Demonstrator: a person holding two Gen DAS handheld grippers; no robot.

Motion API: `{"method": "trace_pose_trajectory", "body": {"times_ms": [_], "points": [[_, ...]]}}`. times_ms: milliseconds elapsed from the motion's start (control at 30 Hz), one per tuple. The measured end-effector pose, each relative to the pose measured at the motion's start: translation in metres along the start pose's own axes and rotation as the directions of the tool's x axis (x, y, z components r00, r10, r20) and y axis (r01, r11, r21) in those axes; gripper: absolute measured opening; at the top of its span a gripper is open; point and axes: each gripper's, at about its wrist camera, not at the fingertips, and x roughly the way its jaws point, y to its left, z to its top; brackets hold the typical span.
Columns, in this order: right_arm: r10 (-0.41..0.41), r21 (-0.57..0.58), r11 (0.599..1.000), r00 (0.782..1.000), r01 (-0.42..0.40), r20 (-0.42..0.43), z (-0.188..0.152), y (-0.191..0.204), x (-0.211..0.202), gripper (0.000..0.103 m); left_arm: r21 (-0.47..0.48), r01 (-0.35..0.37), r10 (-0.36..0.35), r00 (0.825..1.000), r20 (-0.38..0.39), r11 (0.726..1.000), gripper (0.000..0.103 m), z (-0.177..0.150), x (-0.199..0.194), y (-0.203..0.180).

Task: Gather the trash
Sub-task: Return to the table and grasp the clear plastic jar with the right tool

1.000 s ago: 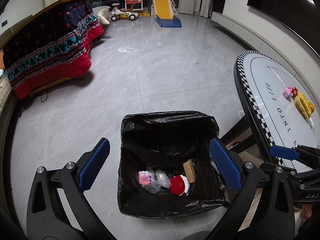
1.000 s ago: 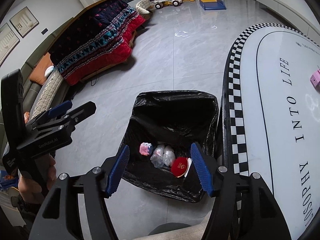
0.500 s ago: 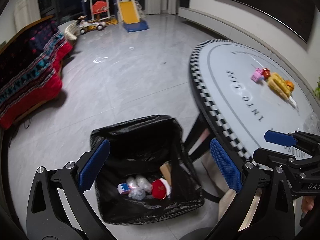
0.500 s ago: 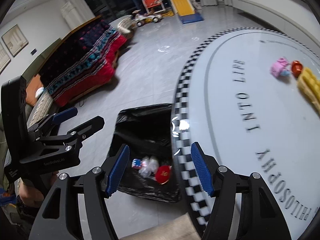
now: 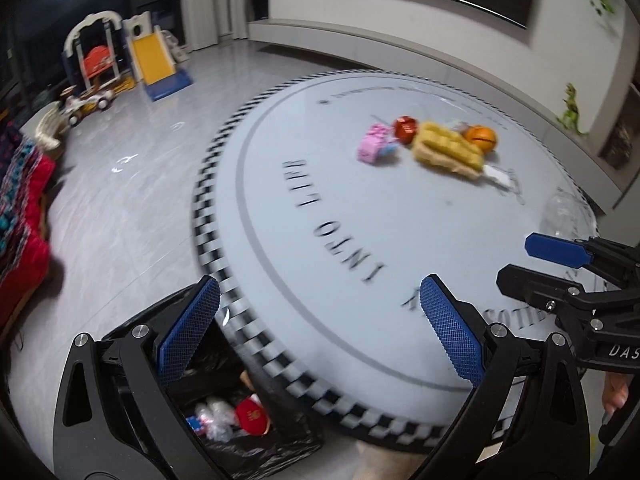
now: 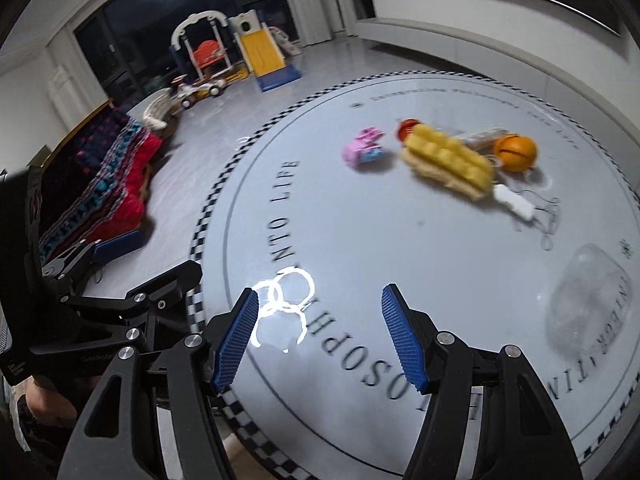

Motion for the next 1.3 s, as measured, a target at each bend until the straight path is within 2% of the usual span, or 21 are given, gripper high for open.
{"method": "trace_pose_trajectory", "body": {"times_ms": [167,300,367,467,667,833,933,1033,1133,1300], "points": [[-0.190,0.121,0.976,0.981,0.183,0.048,-0.002,-0.056,-0.025,0.071,0.042,0.068,-0.067,0.998,-0.022,0.997,0.097,0.025,0.022,-0.042],[-0.318,0.222,0.928,0.947,0.301,0.048,-0.004,-0.098,-0.042,0.077,0.020,0.071,-0.070,0.996,-0.058,0.997,0.097,0.049,0.038,-0.065],[-0.396,0.276,0.886,0.918,0.373,0.033,-0.004,-0.119,-0.047,0.080,-0.016,0.055,-0.056,0.996,-0.074,0.998,0.097,0.062,0.045,-0.074],[-0.443,0.334,0.847,0.896,0.413,0.016,-0.003,-0.139,-0.046,0.082,-0.067,0.027,-0.034,0.995,-0.098,0.997,0.097,0.078,0.055,-0.083],[-0.481,0.396,0.792,0.874,0.464,-0.064,0.000,-0.175,-0.020,0.082,-0.100,0.008,-0.020,0.992,-0.122,0.995,0.097,0.105,0.068,-0.106],[-0.457,0.419,0.789,0.885,0.449,-0.087,0.001,-0.196,-0.008,0.080,-0.102,-0.021,0.006,0.990,-0.144,0.995,0.097,0.121,0.087,-0.125],[-0.401,0.434,0.813,0.914,0.388,-0.064,0.004,-0.207,-0.008,0.061,-0.146,-0.032,0.006,0.984,-0.175,0.989,0.097,0.130,0.108,-0.131],[-0.410,0.396,0.830,0.911,0.393,-0.044,0.011,-0.211,-0.008,0.061,-0.216,-0.064,0.019,0.978,-0.206,0.974,0.097,0.134,0.130,-0.135],[-0.390,0.384,0.848,0.921,0.365,-0.015,0.017,-0.217,-0.009,0.061,-0.275,-0.100,0.035,0.972,-0.233,0.956,0.097,0.137,0.151,-0.138],[-0.382,0.365,0.864,0.924,0.348,0.022,0.029,-0.222,-0.013,0.061,-0.331,-0.178,0.086,0.957,-0.275,0.927,0.097,0.141,0.175,-0.143]]}}
